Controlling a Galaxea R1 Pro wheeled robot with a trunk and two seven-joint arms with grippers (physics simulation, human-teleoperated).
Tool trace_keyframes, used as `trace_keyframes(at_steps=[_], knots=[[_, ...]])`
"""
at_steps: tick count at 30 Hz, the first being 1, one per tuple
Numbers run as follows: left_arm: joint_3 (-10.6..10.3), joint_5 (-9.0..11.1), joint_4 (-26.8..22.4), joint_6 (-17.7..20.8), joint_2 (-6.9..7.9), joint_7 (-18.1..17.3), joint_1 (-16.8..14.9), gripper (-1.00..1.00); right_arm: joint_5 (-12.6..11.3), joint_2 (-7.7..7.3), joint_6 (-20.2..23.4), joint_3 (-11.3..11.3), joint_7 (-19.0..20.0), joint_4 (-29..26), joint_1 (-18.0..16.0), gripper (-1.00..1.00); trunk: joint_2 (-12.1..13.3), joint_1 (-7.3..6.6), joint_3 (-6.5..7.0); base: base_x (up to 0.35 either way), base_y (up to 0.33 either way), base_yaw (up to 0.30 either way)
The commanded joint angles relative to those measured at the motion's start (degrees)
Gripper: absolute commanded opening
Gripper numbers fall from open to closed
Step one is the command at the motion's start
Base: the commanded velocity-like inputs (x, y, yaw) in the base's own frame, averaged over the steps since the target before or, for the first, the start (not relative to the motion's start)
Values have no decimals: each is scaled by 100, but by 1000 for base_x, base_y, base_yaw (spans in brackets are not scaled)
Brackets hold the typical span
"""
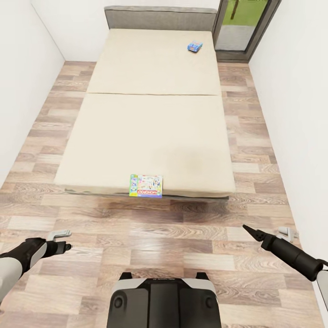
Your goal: Put all the toys in the child's room - the three board games (two on the bed and one on the table), the two jigsaw puzzles on the table, and the tennis ball on the table - inside the toy box on the table in the child's room.
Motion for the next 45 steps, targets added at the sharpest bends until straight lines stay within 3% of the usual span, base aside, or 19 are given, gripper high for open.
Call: trace_keyframes(at_steps=[1, 10, 15, 23, 31, 36, 45], knots=[[-47, 43, -8, 30, 3, 44, -1, 100, -23, 1, 42, -5, -62, -2, -3, 100, -8, 4, 4, 0, 0, 0], [-47, 4, -6, 30, -62, 216, 51, 100, -23, 4, 50, 36, -574, -6, -3, 100, -8, 4, 90, 0, 0, 0], [-47, -5, -12, 30, -175, 244, 107, 100, -10, 39, 47, 243, -964, -8, -3, 100, -8, 4, 137, 0, 0, 0], [-53, -42, -14, 30, -339, 306, 152, 100, -12, 124, 75, 710, -2153, -11, -9, 100, -8, 4, 214, 0, 0, 0], [-49, -168, -15, 30, -407, 674, 163, 100, -59, 169, 94, 1074, -3340, -11, -18, 100, -8, 4, 290, 0, 0, 0], [-47, -191, -15, 30, -444, 825, 160, 100, -83, 175, 99, 1157, -3599, -11, -20, 100, -8, 4, 338, 0, 0, 0], [-47, -201, -16, 30, -466, 887, 161, 100, -95, 178, 102, 1192, -3707, -11, -21, 100, -8, 4, 424, 0, 0, 0]])
